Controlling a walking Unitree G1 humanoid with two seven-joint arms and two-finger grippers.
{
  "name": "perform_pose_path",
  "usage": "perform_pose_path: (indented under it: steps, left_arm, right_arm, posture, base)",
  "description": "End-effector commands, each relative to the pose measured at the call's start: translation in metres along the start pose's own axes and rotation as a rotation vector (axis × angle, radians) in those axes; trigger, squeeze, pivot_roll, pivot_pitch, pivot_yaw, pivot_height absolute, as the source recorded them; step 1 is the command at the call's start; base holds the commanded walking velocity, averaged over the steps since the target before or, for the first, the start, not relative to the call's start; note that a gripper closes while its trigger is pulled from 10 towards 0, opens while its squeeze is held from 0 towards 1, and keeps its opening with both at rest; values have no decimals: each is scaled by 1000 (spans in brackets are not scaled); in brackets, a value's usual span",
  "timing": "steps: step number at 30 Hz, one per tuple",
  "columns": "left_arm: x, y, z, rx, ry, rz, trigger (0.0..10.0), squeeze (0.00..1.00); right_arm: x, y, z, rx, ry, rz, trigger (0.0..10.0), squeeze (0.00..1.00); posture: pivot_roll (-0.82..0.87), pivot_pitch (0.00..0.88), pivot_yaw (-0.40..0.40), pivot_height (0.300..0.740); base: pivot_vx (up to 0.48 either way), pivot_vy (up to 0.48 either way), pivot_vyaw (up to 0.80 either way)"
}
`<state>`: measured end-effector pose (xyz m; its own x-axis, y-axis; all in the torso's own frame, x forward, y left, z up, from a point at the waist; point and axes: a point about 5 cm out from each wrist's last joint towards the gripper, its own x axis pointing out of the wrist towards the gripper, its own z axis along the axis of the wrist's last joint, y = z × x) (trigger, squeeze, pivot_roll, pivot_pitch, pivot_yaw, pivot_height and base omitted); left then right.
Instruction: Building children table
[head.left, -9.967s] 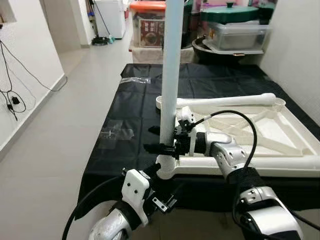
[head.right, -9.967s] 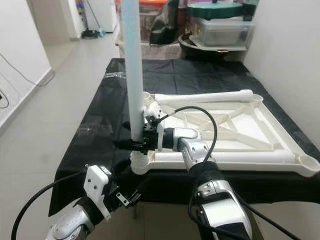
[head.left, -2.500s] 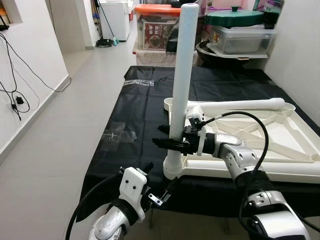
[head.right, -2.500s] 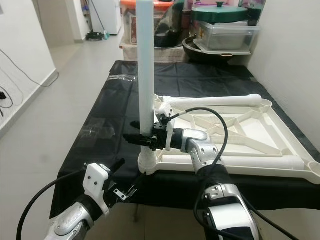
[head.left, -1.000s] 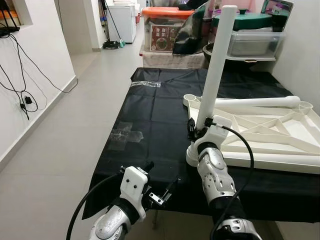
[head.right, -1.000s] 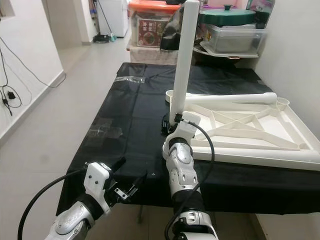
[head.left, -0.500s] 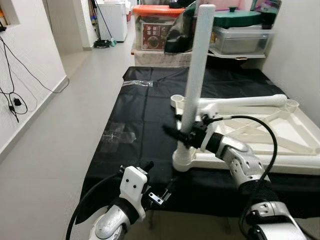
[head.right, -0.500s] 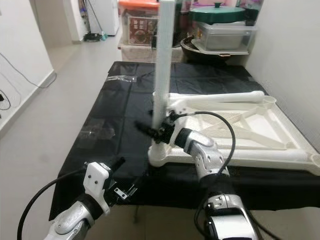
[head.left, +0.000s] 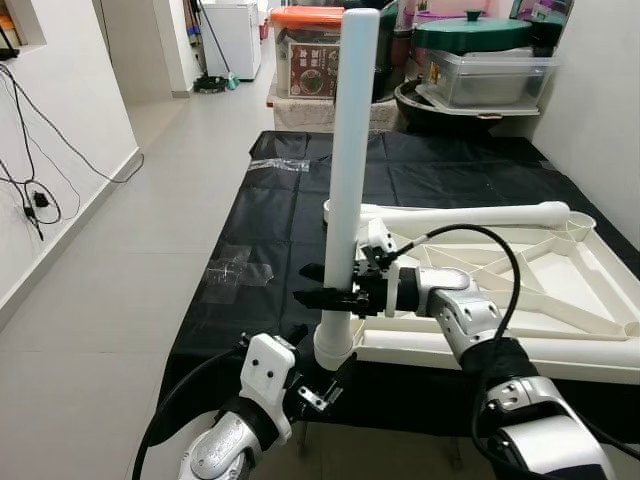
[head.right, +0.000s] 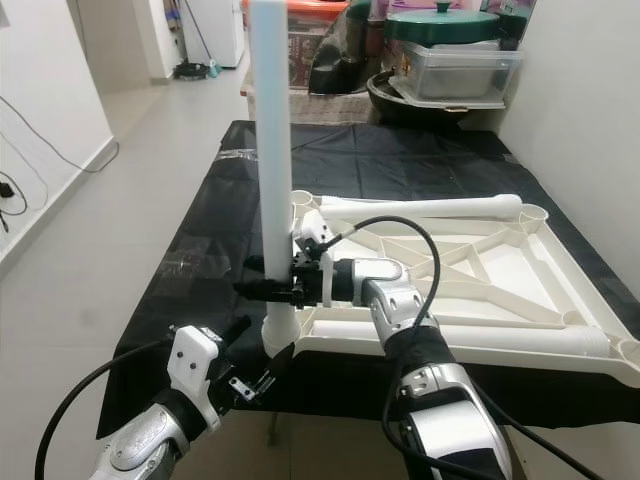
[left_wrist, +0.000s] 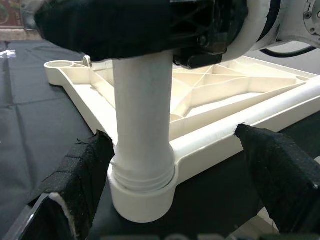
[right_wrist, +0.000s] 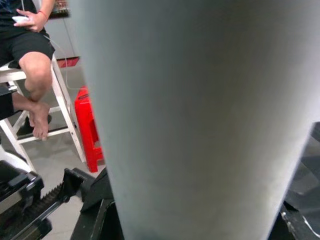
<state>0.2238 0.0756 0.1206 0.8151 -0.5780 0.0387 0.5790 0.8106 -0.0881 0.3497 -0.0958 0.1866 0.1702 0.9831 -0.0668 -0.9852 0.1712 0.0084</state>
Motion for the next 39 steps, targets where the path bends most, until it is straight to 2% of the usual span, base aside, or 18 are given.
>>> perform_pose_path:
  steps: [1, 7, 9, 10, 12, 13, 15, 16, 18, 28, 29, 30, 31, 32, 33, 36, 37, 39]
  left_arm:
    - [-2, -2, -3, -2, 16, -3, 10000, 0]
    - [-1, -2, -3, -3, 16, -6, 10000, 0]
    - [-1, -2, -3, -3, 17, -7, 10000, 0]
    - [-1, -2, -4, -4, 18, -7, 10000, 0]
    - [-1, -2, -4, -4, 18, -7, 10000, 0]
    - [-1, 0, -4, -2, 22, -14, 10000, 0]
    - [-1, 0, -4, -2, 22, -14, 10000, 0]
    - [0, 1, -5, -1, 24, -18, 10000, 0]
    - [0, 2, -4, 1, 24, -18, 10000, 0]
    - [0, 3, -4, 7, 21, -7, 10000, 0]
    - [0, 3, -4, 6, 21, -7, 10000, 0]
    - [0, 3, -4, 6, 21, -7, 10000, 0]
    - [0, 2, -4, 5, 21, -8, 10000, 0]
    - [0, 2, -4, 5, 21, -8, 10000, 0]
    - [0, 2, -4, 4, 22, -8, 10000, 0]
    - [0, 2, -4, 4, 22, -7, 10000, 0]
    - [0, 3, -4, 3, 22, -7, 10000, 0]
    - [0, 3, -4, 3, 22, -7, 10000, 0]
  right_arm:
    - [8, 1, 0, 9, -18, -3, 0, 0]
    - [7, -6, -6, 11, -70, -213, 0, 0]
    - [4, -15, -10, 34, -83, -408, 0, 0]
    - [-4, -26, -13, 39, -87, -646, 0, 0]
    - [-4, -26, -13, 39, -87, -646, 0, 0]
    - [-40, -40, -22, 94, -91, -1271, 0, 0]
    - [-40, -40, -22, 94, -91, -1271, 0, 0]
    - [-57, -36, -25, 114, -99, -1511, 0, 0]
    - [-67, -27, -28, 150, -115, -1688, 0, 0]
    - [-48, -6, -36, 293, -187, -1856, 0, 0]
    - [-39, -8, -34, 291, -202, -1813, 4039, 0]
    - [-39, -8, -34, 291, -202, -1813, 4039, 0]
    - [-31, -10, -31, 269, -205, -1741, 10000, 569]
    - [-31, -10, -31, 269, -205, -1741, 10000, 569]
    - [-25, -11, -28, 251, -225, -1672, 10000, 1000]
    - [-21, -13, -25, 223, -247, -1620, 10000, 1000]
    - [-19, -14, -23, 211, -267, -1574, 10000, 0]
    - [-17, -16, -20, 199, -298, -1462, 10000, 0]
  posture:
    - [95, 0, -48, 740]
    - [90, 0, -49, 740]
    - [89, 0, -48, 740]
    - [83, 0, -40, 740]
    - [83, 0, -40, 740]
    - [65, 0, -19, 740]
    - [65, 0, -19, 740]
    - [73, 0, -28, 740]
    - [73, 0, -28, 740]
    - [79, 3, -28, 740]
    - [77, 5, -27, 740]
    - [77, 5, -27, 740]
    - [77, 6, -29, 740]
    - [77, 6, -29, 740]
    - [79, 8, -31, 740]
    - [78, 9, -31, 740]
    - [79, 10, -31, 740]
    - [77, 8, -31, 740]
  base:
    - [0, 0, 0]
    - [0, 0, 0]
    - [0, 0, 0]
    - [0, 0, 0]
    - [0, 0, 0]
    - [0, 0, 0]
    - [0, 0, 0]
    - [0, 0, 0]
    - [0, 0, 0]
    - [0, 0, 0]
    - [0, 0, 0]
    - [0, 0, 0]
    - [0, 0, 0]
    - [0, 0, 0]
    - [0, 0, 0]
    - [0, 0, 0]
    - [0, 0, 0]
    - [0, 0, 0]
